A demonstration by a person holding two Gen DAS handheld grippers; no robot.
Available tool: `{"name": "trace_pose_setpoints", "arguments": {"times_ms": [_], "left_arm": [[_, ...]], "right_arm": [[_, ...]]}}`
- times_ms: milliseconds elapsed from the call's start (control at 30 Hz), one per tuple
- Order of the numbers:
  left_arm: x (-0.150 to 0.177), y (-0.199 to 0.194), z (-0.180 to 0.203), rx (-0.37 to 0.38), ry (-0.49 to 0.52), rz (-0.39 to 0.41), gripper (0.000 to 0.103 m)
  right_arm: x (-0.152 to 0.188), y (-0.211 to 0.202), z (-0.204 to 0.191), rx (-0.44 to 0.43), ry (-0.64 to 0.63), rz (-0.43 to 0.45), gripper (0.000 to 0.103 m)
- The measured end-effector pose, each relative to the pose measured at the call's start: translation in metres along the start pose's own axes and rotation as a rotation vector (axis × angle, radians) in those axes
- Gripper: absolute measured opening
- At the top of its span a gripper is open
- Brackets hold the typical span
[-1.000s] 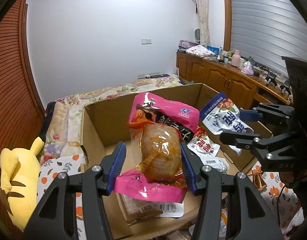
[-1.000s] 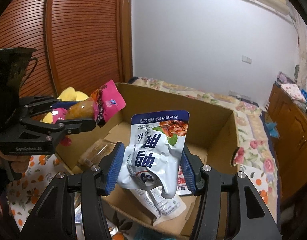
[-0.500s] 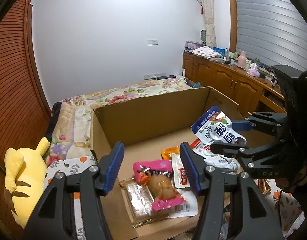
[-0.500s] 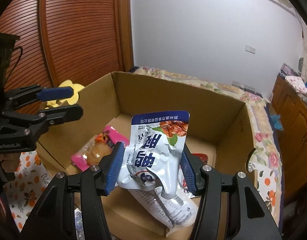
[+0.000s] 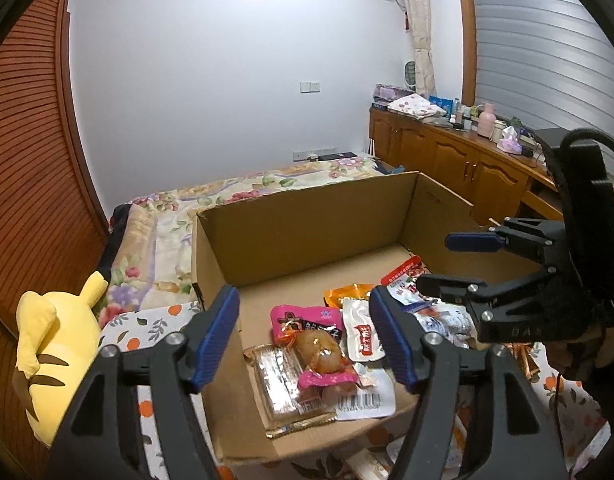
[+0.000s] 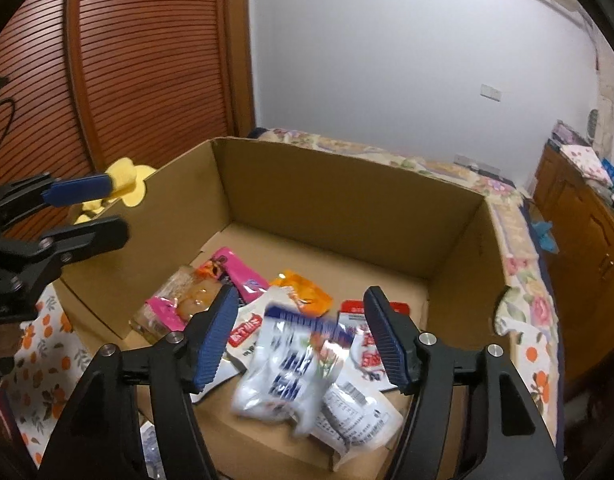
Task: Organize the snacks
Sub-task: 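Move both open tools back to the snacks beside the box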
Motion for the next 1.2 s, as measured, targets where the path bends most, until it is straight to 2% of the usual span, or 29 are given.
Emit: {"name": "trace_pose_setpoints", "arguments": {"times_ms": [67, 300, 367, 567, 867, 1200], "left_arm": [[0.002, -0.008, 0.002, 0.002, 0.001, 0.012, 0.074], [0.007, -0.035, 0.011, 0.012, -0.010, 0.032, 0.080], [0.011, -0.041, 0.015, 0.013, -0.001, 0.025, 0.086], [0.029, -0.059, 0.031, 0.043, -0.006, 0.025, 0.088], [0.070, -0.072, 0.061, 0.084, -0.003, 0.001, 0.087], [0.106, -0.050, 0.092, 0.117, 0.028, -0.074, 0.087]], "right_arm": [[0.002, -0.009, 0.000, -0.002, 0.004, 0.009, 0.067], [0.008, -0.056, 0.002, 0.020, 0.026, 0.076, 0.067], [0.011, -0.072, 0.004, 0.030, 0.028, 0.095, 0.068], [0.031, -0.108, 0.009, 0.058, 0.052, 0.126, 0.072], [0.085, -0.129, 0.017, 0.077, 0.084, 0.085, 0.072], [0.145, -0.109, 0.033, 0.079, 0.151, -0.005, 0.071]]}}
Point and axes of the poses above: each gripper's, at about its wrist camera, not at the fingertips, and y roughly the way its jaws point, z to its right, x to its underside, the point moved 10 cm from there along y, roughly the way its jaws point, and after that the axes turned 4 degrees about -z, right-handed, at the moved point
